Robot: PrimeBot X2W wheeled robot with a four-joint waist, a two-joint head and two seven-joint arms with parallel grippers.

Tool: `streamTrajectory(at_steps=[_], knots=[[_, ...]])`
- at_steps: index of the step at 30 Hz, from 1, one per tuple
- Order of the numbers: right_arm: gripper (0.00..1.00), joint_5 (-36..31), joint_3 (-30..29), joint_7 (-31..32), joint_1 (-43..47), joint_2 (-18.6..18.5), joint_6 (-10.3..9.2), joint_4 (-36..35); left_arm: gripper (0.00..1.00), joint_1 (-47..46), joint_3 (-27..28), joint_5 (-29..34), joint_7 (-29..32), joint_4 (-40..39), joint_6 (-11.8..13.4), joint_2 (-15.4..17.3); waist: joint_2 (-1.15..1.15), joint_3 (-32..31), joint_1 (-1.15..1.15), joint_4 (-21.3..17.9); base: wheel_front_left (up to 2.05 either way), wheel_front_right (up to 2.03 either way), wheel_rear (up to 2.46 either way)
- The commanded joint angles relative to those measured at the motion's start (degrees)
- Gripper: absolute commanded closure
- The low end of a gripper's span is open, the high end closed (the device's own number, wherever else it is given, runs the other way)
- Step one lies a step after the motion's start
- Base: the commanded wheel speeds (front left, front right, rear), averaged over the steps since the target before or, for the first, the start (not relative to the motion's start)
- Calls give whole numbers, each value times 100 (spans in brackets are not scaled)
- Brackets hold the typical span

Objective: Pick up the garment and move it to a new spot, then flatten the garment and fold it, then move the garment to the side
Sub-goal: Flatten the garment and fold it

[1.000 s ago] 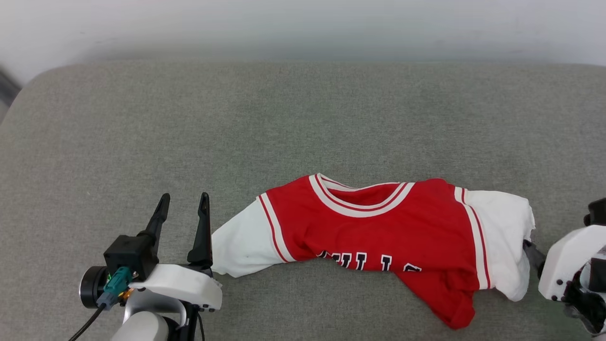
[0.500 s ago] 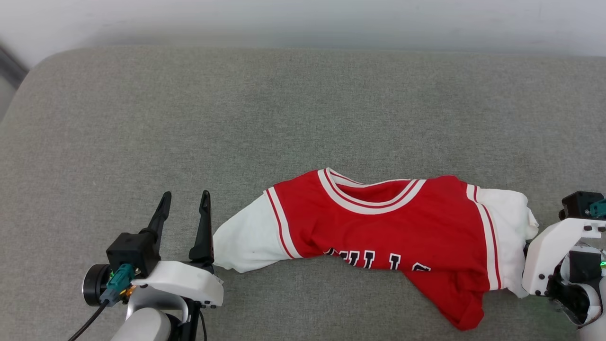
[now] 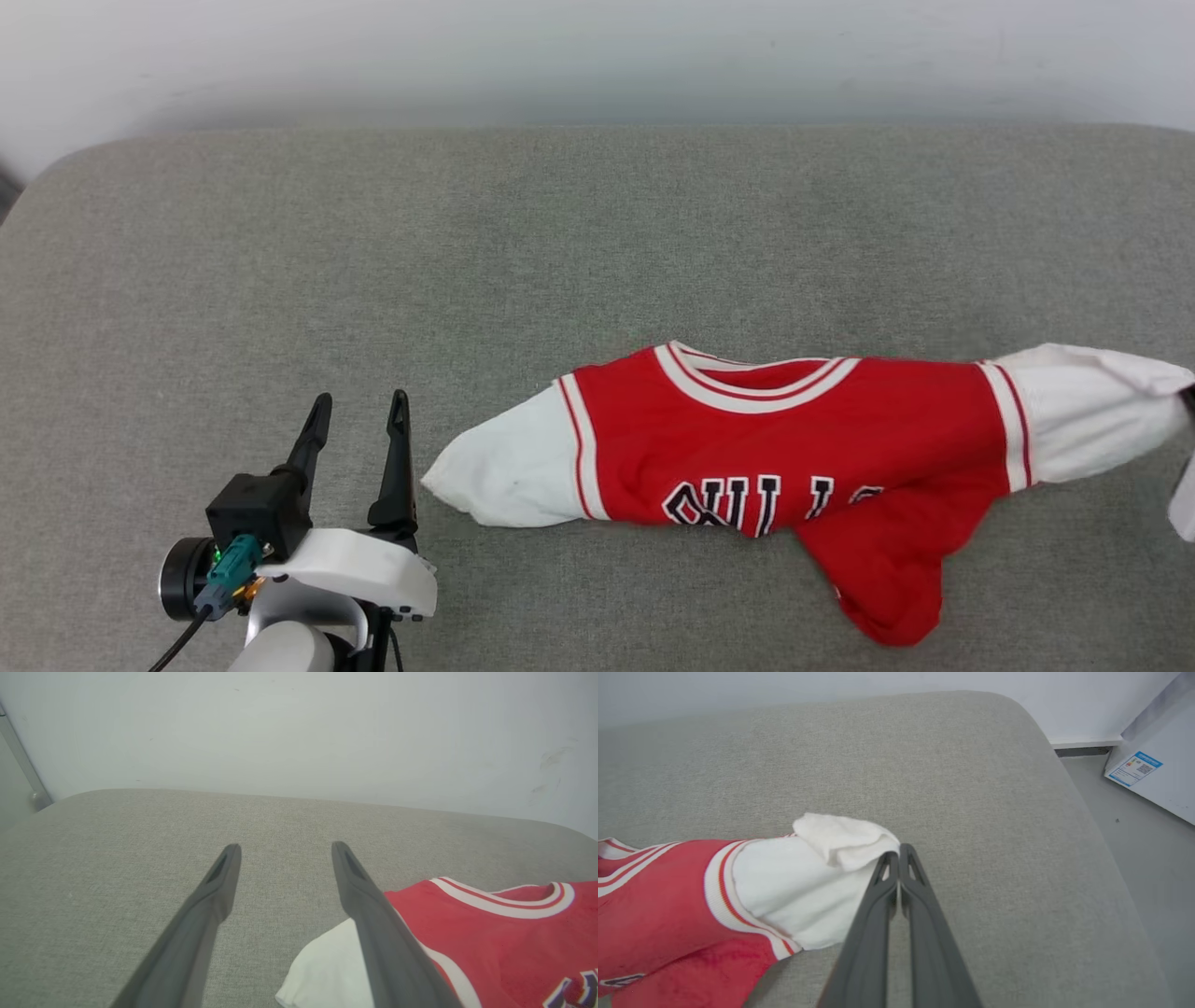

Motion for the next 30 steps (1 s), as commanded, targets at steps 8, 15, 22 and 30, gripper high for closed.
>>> streamTrajectory(at_steps=[8, 15, 22, 30], knots=[[100, -105, -1134, 110, 997, 681, -4, 109, 0, 48, 0, -30, -18, 4, 2, -3, 0, -2, 0, 1, 0, 0, 0], [0, 20, -1078, -781, 999, 975, -3, 1442, 0, 135, 24, -75, 2, 51, 41, 51, 0, -97, 0, -74, 0, 0, 0], [0, -56, -787, -2447, 883, 807, -3, 1517, 0, 227, 43, -104, 34, 37, 67, 118, 0, -304, 0, -113, 0, 0, 0], [0, -317, -110, -3542, 1144, 792, -3, 856, 0, 464, 52, -197, 96, 26, 121, 176, 0, -649, 0, -189, 0, 0, 0]])
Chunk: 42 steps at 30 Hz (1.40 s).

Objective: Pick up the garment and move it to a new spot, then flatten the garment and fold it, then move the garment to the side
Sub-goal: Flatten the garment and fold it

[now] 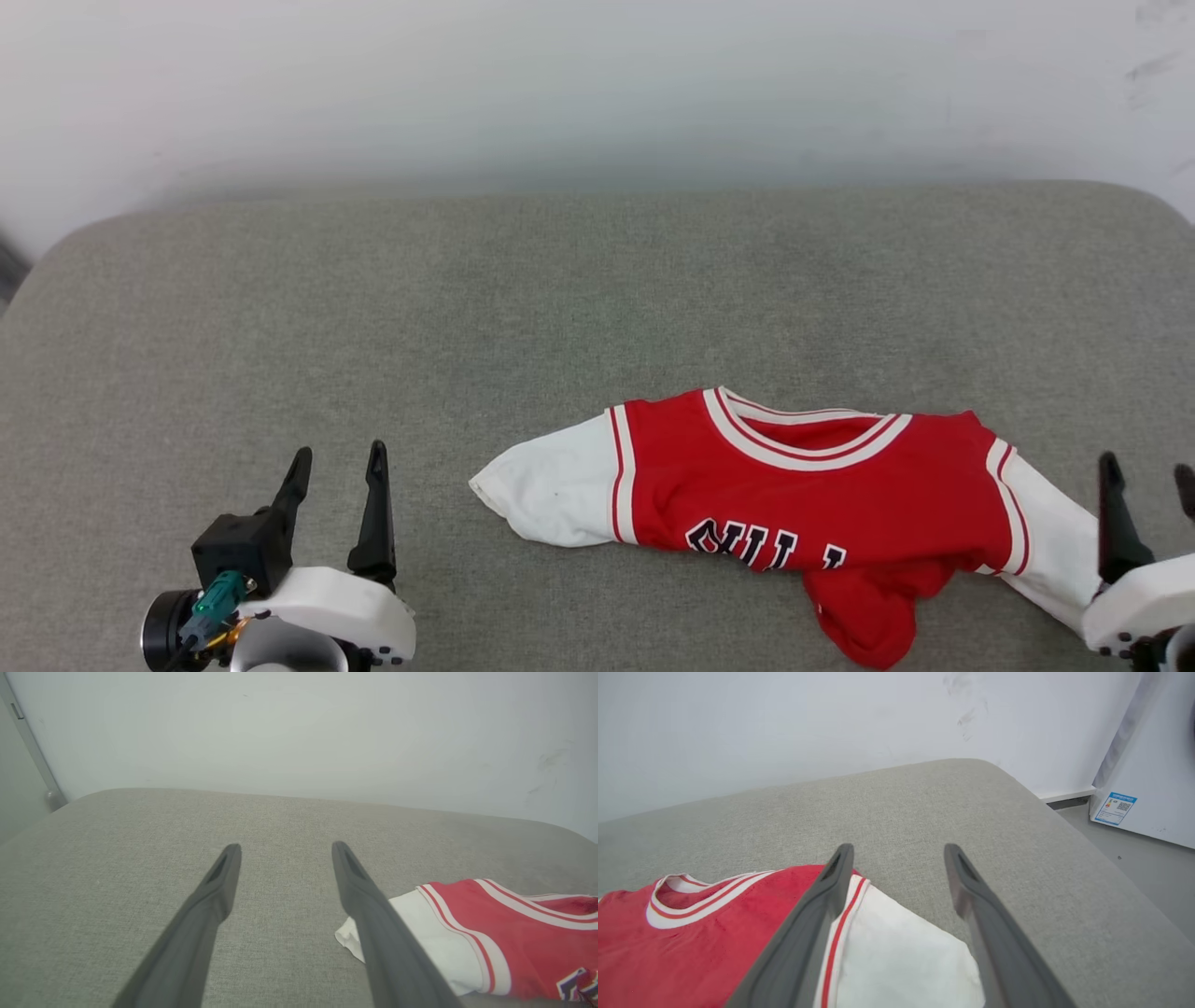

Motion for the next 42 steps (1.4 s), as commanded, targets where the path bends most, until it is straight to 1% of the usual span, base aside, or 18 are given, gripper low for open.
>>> streamTrajectory(at_steps=[1, 7, 9, 12, 16, 19, 22, 27, 30, 31, 36, 38, 40, 41, 42], knots=[[0, -62, 122, -40, 124, 46, -2, -147, 0, 80, -7, -16, 21, 2, 20, 32, 0, -99, 0, -33, 0, 0, 0], [0, -199, 827, -72, 555, 194, -3, -1087, 0, 185, -37, -68, 160, 38, 22, 118, 0, -286, 0, -83, 0, 0, 0], [0, -227, 1009, -49, 678, 242, -3, -1339, 0, 197, -66, -97, 259, 64, -12, 155, 0, -334, 0, -91, 0, 0, 0], [0, -237, 1217, 46, 849, 328, -3, -1667, 0, 55, -137, -124, 474, 118, -108, 236, 0, -367, 0, -109, 0, 0, 0], [0, -157, 1412, 142, 934, 374, -2, -1900, 0, -323, -277, -137, 838, 207, -333, 328, 0, -347, 0, -154, 0, 0, 0], [0, -153, 1559, 227, 931, 341, -3, -2021, 0, -760, -410, -194, 1332, 328, -601, 456, 0, -234, 0, -223, 0, 0, 0], [0, -141, 1646, 253, 759, 288, -3, -2140, 0, -1300, -512, -283, 1897, 423, -917, 593, 0, 23, 0, -321, 0, 0, 0], [0, -125, 1740, 191, 510, 294, -3, -2241, 0, -2053, -773, -580, 3233, 732, -1455, 838, 0, 534, 0, -481, 0, 0, 0], [0, -116, 1801, 133, 381, 318, -3, -2199, 0, -2280, -989, -739, 3936, 922, -1709, 872, 0, 760, 0, -577, 0, 0, 0], [0, -116, 1801, 133, 381, 318, -3, -2199, 0, -2280, -989, -739, 3936, 922, -1709, 872, 0, 760, 0, -577, 0, 0, 0], [0, -95, 1873, 37, 219, 342, -3, -2100, 0, -2482, -1272, -986, 4835, 1171, -2003, 897, 0, 996, 0, -721, 0, 0, 0], [0, -90, 1882, 17, 189, 349, -2, -2048, 0, -2475, -1404, -1028, 5158, 1294, -2062, 907, 0, 1040, 0, -762, 0, 0, 0], [0, -98, 1881, -3, 156, 355, -3, -2005, 0, -2386, -1561, -1122, 5480, 1445, -2098, 847, 0, 1064, 0, -792, 0, 0, 0], [0, -103, 1887, -12, 157, 363, -2, -1985, 45, -2341, -1644, -1145, 5638, 1517, -2119, 824, 0, 1073, 0, -802, 0, 0, 0], [0, -98, 1889, -25, 156, 367, -3, -1975, 76, -2297, -1714, -1196, 5778, 1584, -2133, 791, 0, 1082, 0, -812, 0, 0, 0]])
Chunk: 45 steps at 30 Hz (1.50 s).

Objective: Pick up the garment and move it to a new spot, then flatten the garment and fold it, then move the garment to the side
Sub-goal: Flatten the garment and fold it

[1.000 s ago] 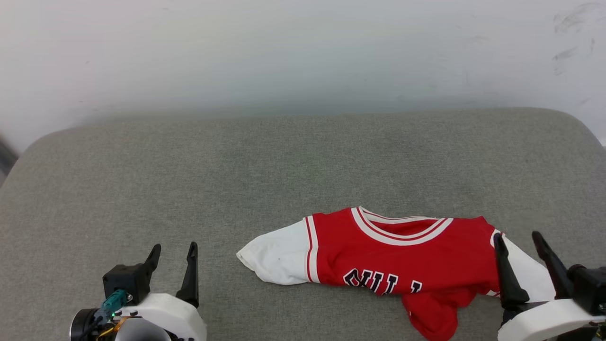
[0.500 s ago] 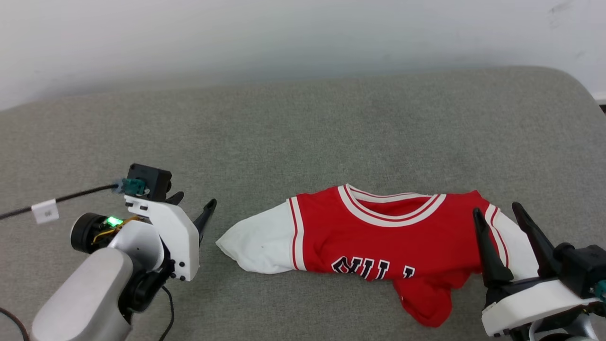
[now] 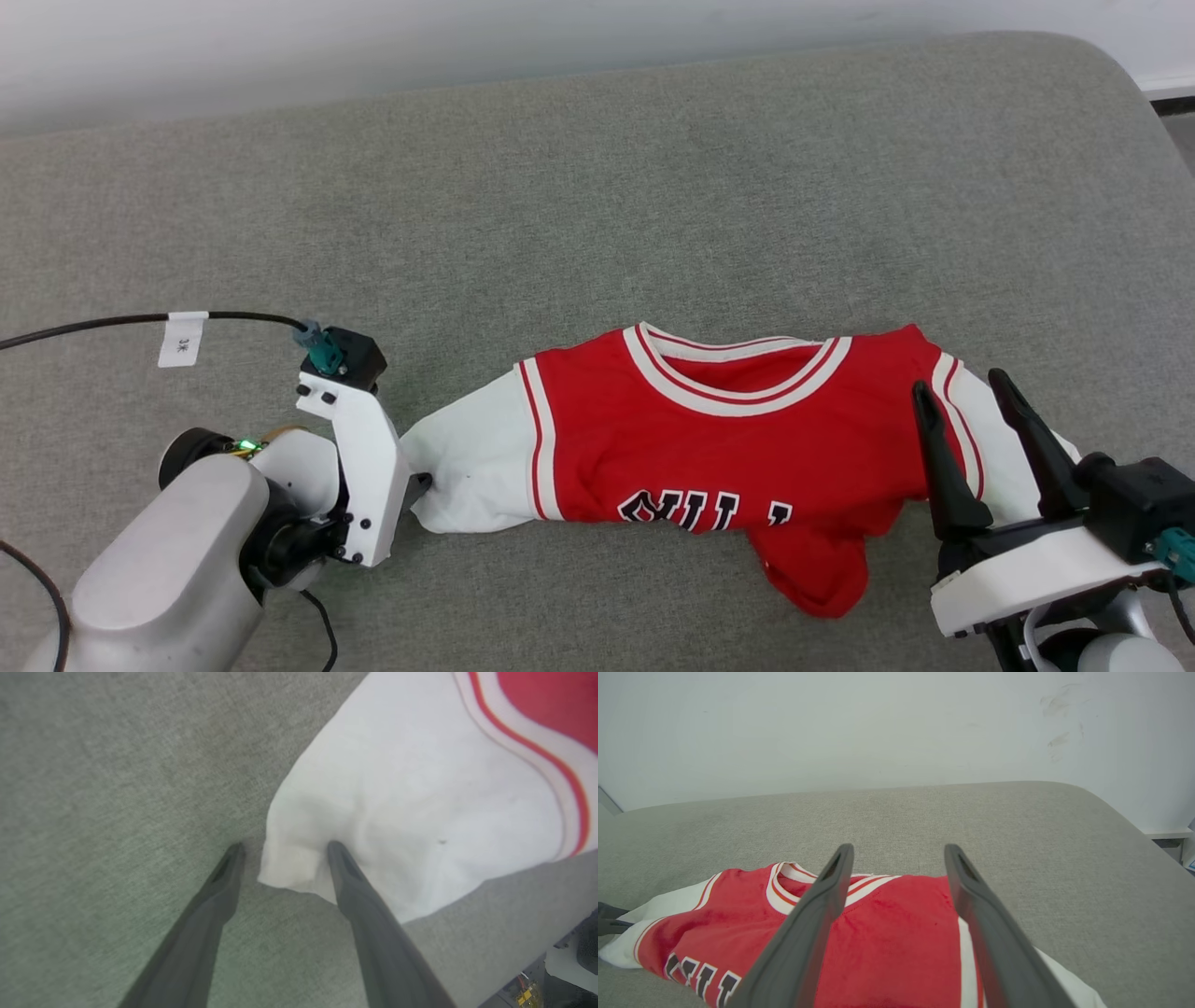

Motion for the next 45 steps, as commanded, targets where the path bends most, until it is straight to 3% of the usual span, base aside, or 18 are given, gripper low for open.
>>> streamTrajectory(at_steps=[1, 2, 3, 10, 15, 23, 28, 35, 36, 37, 38, 45], knots=[[0, 8, -6, -26, -34, 21, -3, 27, 100, 376, -283, -68, 211, 214, -44, -137, 0, 12, 0, -13, 0, 0, 0], [0, 22, -14, -27, -35, 24, -4, 44, 100, 392, -320, -77, 256, 239, -45, -173, 0, 15, 0, -17, 0, 0, 0], [0, 101, -50, 28, -46, 33, -4, 107, 100, 295, -219, 99, -164, 193, 78, -240, 0, 14, 0, -6, 0, 0, 0], [0, 374, -282, 216, 4, 2, -4, 313, 100, 175, 63, 521, -1281, 166, 427, -247, 0, -154, 0, 167, 0, 0, 0], [0, 762, -718, 713, -64, -154, -4, 634, 100, 248, 303, 701, -2052, -68, 723, -256, 0, -323, 0, 275, 0, 0, 0], [0, 1150, -1741, 2771, -547, -688, -4, 1807, 100, 402, 532, 866, -2612, -863, 1065, -75, 0, -326, 0, 490, 0, 0, 0], [0, 1129, -1898, 4076, -1025, -811, -3, 2350, 100, 375, 503, 958, -2596, -1336, 1158, -41, 0, -184, 0, 611, 0, 0, 0], [0, 1030, -1803, 5013, -1444, -736, -2, 2919, 100, 262, 457, 1028, -2588, -1584, 1163, -31, 0, 46, 0, 760, 0, 0, 0], [54, 1035, -1798, 5085, -1471, -680, -1, 2948, 100, 262, 457, 1026, -2597, -1587, 1163, -29, 0, 60, 0, 769, 0, 0, 0], [93, 1040, -1791, 5117, -1492, -651, -1, 2956, 100, 269, 458, 1018, -2600, -1586, 1166, -26, 0, 73, 0, 779, 0, 0, 0], [100, 1088, -1807, 5141, -1513, -659, 5, 2991, 100, 274, 458, 1009, -2606, -1582, 1165, -23, 0, 81, 0, 787, 0, 0, 0], [100, 1282, -1786, 4985, -1694, -874, 4, 2740, 100, 301, 525, 988, -2751, -1479, 1160, 27, 0, -63, 0, 770, 0, 0, 0]])
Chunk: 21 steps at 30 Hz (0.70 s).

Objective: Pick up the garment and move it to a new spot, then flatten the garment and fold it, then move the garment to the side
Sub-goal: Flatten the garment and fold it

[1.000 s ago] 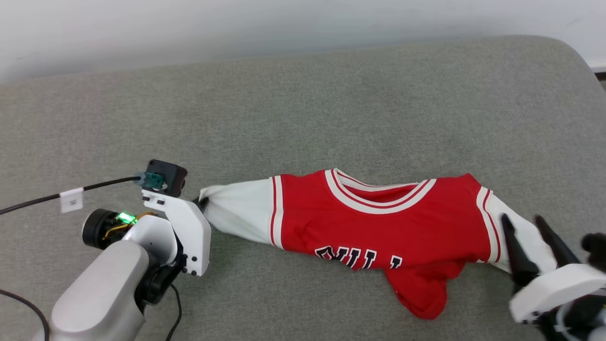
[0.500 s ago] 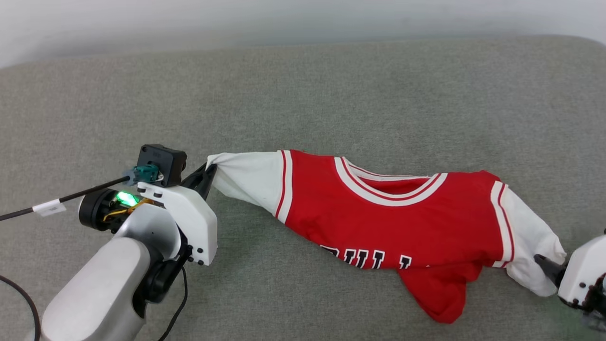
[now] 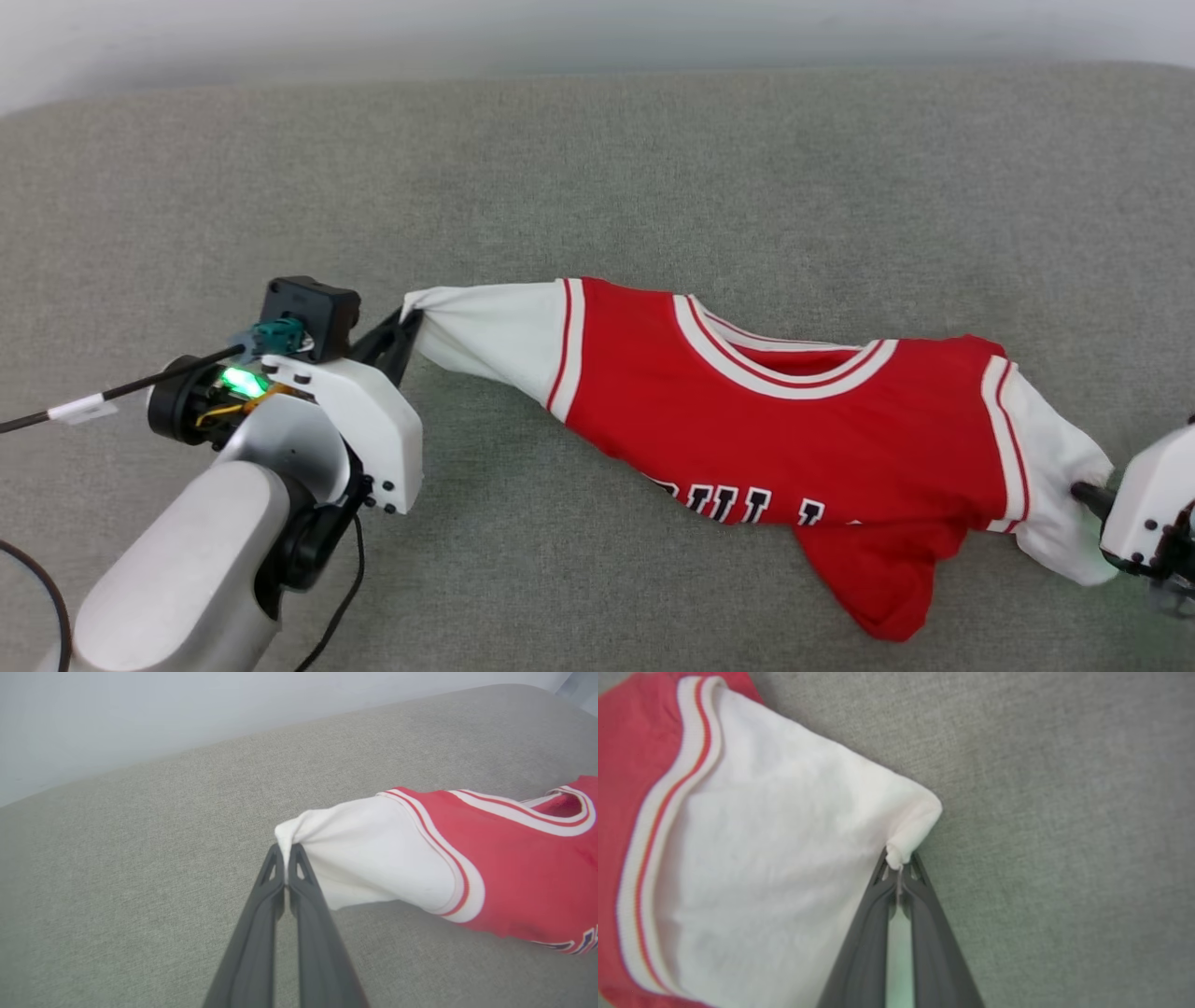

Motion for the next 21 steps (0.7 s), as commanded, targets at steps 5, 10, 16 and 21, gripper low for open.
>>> streamTrajectory(at_steps=[5, 10, 16, 21], knots=[[100, -26, 232, -297, -190, -262, 6, -485, 100, -77, 176, 62, -290, 91, 125, 23, 0, -351, 0, -39, 0, 0, 0], [100, -196, 609, -619, -565, -506, 6, -790, 100, -289, 435, -13, -502, 310, 221, 27, 0, -704, 0, -95, 0, 0, 0], [100, -248, 1132, -854, -1384, -565, 6, -587, 100, -879, 682, -70, -756, 868, 125, -34, 0, -961, 0, -179, 0, 0, 0], [100, -219, 1367, -1184, -2162, -523, 6, -188, 100, -1556, 779, -134, -818, 1454, -58, -170, 0, -868, 0, -183, 0, 0, 0]])
